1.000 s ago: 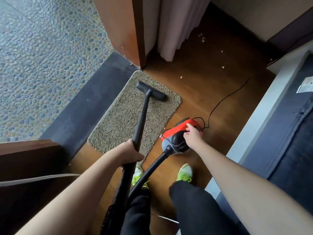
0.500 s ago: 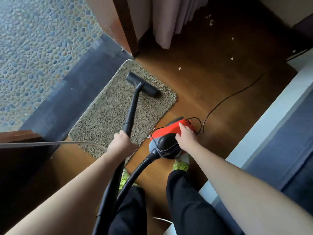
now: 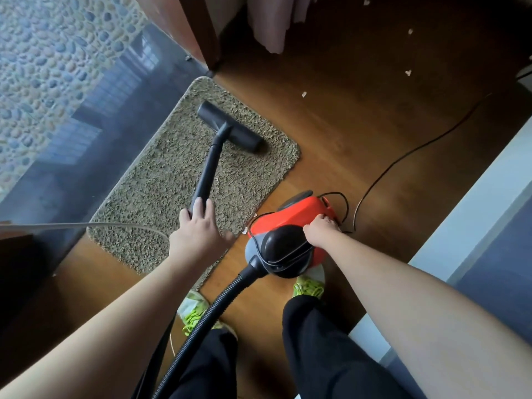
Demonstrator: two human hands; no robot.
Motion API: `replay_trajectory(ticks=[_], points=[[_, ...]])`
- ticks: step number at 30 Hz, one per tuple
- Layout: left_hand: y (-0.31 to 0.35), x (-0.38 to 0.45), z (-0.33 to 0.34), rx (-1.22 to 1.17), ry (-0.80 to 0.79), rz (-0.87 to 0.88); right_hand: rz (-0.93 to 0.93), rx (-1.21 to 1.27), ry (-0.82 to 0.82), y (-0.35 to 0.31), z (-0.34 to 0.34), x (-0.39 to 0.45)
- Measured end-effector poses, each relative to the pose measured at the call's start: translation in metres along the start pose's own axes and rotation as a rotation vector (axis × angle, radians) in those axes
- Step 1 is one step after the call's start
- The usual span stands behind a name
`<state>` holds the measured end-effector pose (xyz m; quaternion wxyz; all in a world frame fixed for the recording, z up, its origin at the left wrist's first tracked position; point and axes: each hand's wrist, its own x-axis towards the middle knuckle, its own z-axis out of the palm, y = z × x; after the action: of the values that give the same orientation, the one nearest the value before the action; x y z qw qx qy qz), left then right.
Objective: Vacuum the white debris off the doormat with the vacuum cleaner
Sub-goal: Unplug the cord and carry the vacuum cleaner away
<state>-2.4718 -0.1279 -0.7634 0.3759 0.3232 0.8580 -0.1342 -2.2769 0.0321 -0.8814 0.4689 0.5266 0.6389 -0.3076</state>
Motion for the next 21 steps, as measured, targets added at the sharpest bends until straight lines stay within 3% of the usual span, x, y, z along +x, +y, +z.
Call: replay_trajectory(ticks=[8,21], points=[[-0.004,0.003,0.016,0.057,-0.011,0.026,0.150,-0.002,-0.065,-0.006,0.009,0.023],[-0.006,0.011,0.016,0.014,-0.011,0.014,0.147,0.057,-0.042,-0.011,0.015,0.025]])
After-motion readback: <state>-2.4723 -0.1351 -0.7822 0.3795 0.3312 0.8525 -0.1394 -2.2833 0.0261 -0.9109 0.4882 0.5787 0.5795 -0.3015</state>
